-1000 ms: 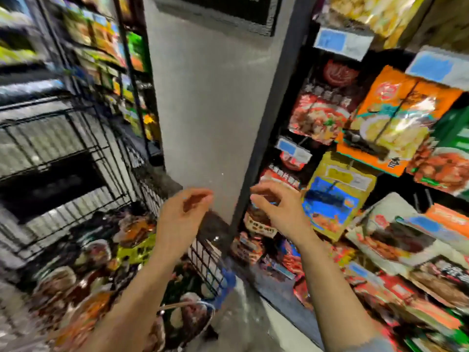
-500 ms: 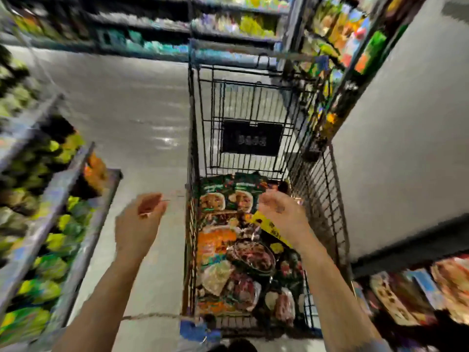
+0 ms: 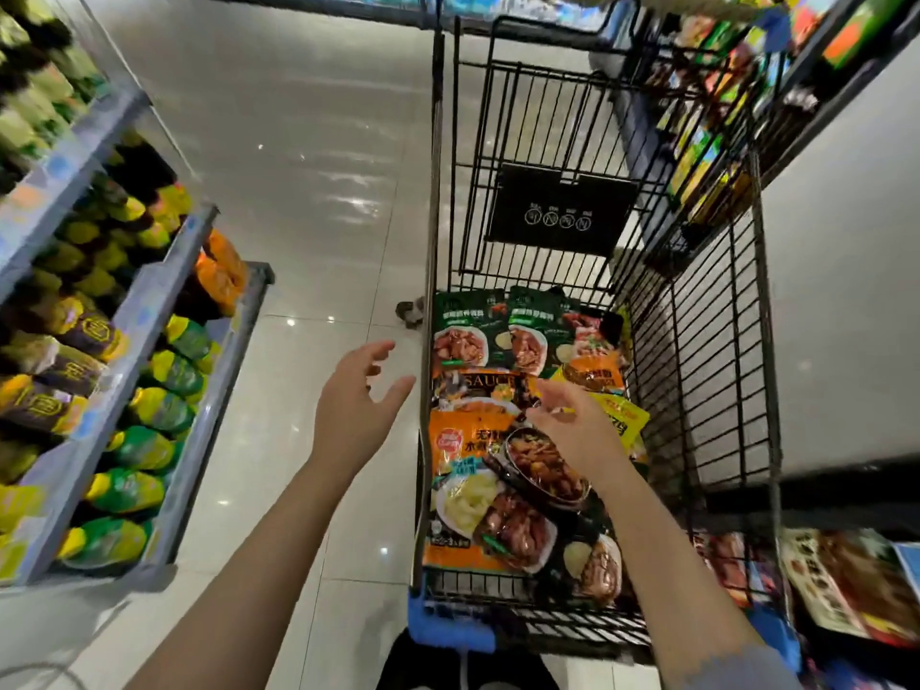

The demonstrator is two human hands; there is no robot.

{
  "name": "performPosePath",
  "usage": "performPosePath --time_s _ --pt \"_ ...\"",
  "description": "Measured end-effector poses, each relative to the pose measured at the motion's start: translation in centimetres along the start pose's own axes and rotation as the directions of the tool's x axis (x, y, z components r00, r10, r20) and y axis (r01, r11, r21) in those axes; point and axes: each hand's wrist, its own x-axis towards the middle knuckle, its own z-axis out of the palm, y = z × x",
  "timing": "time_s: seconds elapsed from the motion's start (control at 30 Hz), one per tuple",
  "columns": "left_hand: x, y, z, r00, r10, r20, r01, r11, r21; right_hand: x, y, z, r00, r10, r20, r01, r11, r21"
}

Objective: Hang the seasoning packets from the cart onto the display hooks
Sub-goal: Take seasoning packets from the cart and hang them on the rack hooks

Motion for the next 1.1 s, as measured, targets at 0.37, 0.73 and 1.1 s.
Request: performPosePath --time_s 0.37,0.73,1.1 --pt "7.2 1.0 8.6 0.955 0.275 0.113 -0.293 0.816 0.498 7.9 13.4 0.0 0.959 0.238 0.153 -0.124 0.839 -0.529" --pt "6.9 0.8 8.9 0.942 0.326 0.079 -0.302 0.719 0.626 15.0 18.8 -0.2 0.856 0.393 0.336 -0.027 0.682 -0.731" --pt "7.0 0.6 8.9 0.915 0.382 0.133 -0.361 0.623 0.694 11.4 16.4 9.2 0.718 0.217 0.662 0.445 0.587 -0.676"
